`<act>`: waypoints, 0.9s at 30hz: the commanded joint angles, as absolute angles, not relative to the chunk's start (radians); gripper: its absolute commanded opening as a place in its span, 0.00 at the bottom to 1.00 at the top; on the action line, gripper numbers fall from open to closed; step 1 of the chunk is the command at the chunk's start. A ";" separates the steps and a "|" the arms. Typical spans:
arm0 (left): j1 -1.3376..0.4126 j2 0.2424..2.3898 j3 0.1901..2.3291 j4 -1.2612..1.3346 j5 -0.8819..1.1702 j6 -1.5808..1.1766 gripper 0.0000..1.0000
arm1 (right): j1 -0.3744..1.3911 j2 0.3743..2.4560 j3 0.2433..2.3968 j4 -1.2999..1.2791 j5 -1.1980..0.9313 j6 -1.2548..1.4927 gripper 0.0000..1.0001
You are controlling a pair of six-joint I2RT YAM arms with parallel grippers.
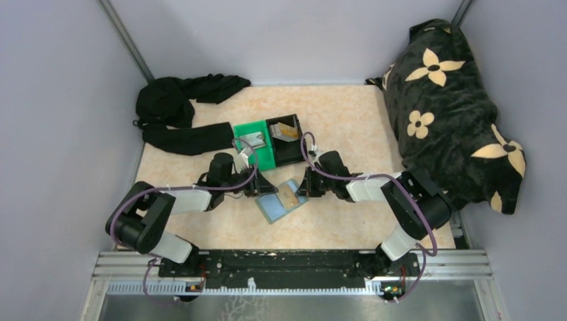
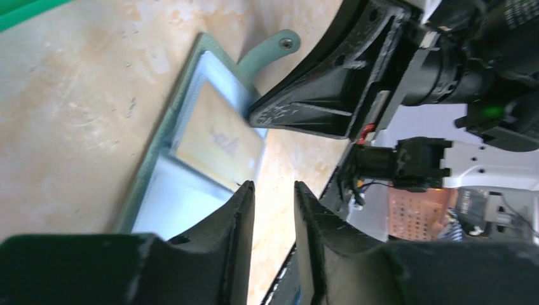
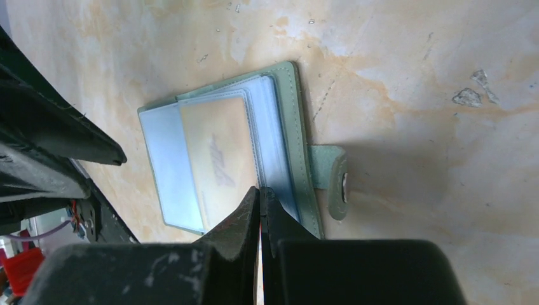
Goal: Take the credit cards out of the card holder
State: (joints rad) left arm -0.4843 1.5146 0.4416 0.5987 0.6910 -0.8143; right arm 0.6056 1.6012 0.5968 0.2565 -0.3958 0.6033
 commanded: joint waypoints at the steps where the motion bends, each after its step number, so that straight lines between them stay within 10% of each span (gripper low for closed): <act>1: -0.494 1.449 0.426 0.384 0.598 -0.710 0.31 | 0.603 1.577 0.611 0.182 -0.308 0.559 0.00; 13: -0.610 1.234 0.324 0.125 0.423 -0.734 0.24 | 0.584 1.562 0.609 0.161 -0.299 0.534 0.00; 27: -0.609 1.519 0.396 0.204 0.374 -0.706 0.23 | 0.604 1.555 0.597 0.174 -0.349 0.529 0.00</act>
State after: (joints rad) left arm -0.6052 1.4429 0.3992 0.2356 0.4755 -0.7483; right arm 0.5838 1.5696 0.5976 0.2131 -0.3489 0.5560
